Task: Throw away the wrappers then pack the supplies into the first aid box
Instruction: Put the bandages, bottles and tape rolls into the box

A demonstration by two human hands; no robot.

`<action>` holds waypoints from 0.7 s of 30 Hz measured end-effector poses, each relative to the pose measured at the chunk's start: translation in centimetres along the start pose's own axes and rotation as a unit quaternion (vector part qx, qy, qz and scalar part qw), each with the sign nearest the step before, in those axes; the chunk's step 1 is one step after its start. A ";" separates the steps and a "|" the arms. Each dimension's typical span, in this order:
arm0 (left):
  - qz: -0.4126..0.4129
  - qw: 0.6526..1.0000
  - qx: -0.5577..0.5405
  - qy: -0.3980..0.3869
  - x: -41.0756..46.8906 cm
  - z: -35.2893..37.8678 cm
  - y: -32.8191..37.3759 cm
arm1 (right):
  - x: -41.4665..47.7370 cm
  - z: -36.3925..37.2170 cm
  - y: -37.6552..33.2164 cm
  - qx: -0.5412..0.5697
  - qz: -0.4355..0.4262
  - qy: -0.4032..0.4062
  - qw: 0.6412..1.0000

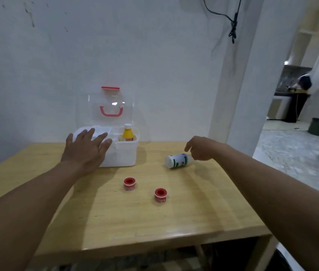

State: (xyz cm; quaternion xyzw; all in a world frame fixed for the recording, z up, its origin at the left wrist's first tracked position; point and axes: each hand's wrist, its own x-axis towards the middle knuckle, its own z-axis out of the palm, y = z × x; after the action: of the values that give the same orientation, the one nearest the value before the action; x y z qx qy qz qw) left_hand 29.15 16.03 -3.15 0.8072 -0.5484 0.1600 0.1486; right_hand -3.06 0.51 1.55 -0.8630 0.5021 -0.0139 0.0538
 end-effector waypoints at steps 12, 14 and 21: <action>0.012 1.000 0.001 0.020 0.2 0.0 -0.4 | 0.2 1.3 1.9 0.014 -0.040 0.038 0.998; 0.019 0.999 -0.014 0.043 0.2 -0.2 -0.7 | 0.0 0.1 1.3 0.053 -0.061 0.071 0.994; -0.018 0.998 -0.039 0.045 0.4 -0.2 -2.1 | 0.2 -4.1 -2.8 0.106 -0.112 0.123 0.980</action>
State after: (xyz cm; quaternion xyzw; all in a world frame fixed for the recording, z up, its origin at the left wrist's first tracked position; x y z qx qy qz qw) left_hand 31.19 16.57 -2.92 0.8024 -0.5326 0.1723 0.2070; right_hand -0.83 1.43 5.91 -0.8948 0.4010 -0.1786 0.0810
